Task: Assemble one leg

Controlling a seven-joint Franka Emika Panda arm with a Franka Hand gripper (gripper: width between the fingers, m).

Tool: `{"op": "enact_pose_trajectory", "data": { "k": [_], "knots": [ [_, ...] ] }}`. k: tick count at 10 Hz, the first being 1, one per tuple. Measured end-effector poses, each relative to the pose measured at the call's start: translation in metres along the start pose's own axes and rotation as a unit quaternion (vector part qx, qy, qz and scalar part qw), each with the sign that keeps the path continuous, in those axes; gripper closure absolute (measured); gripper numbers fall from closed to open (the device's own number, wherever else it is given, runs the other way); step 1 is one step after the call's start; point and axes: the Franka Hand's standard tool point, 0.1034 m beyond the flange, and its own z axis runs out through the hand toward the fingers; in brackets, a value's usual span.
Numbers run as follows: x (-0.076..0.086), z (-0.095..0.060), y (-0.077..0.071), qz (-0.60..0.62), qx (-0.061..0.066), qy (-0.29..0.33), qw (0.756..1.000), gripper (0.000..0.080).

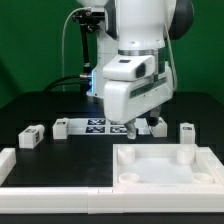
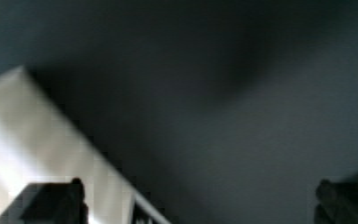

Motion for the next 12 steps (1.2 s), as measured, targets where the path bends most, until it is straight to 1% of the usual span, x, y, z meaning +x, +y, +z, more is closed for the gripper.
{"op": "enact_pose_trajectory", "data": {
  "k": [2, 3, 5, 7, 8, 9, 10, 11, 12],
  "knots": [
    [0.0, 0.001, -0.017, 0.125, 0.006, 0.0, 0.992, 0.0151],
    [0.003, 0.002, -0.028, 0.215, 0.01, 0.0, 0.977, 0.0151],
    [0.014, 0.001, -0.047, 0.299, 0.014, 0.0, 0.954, 0.0151],
    [0.026, 0.003, -0.065, 0.428, 0.024, -0.002, 0.903, 0.0151],
    [0.032, 0.005, -0.076, 0.454, 0.029, -0.002, 0.891, 0.0151],
    [0.038, 0.008, -0.086, 0.456, 0.03, -0.001, 0.89, 0.0151],
    [0.041, 0.01, -0.09, 0.461, 0.033, 0.003, 0.887, 0.0151],
    [0.04, 0.01, -0.089, 0.457, 0.032, 0.003, 0.889, 0.0151],
    [0.037, 0.01, -0.089, 0.455, 0.038, -0.017, 0.89, 0.0151]
  ]
}}
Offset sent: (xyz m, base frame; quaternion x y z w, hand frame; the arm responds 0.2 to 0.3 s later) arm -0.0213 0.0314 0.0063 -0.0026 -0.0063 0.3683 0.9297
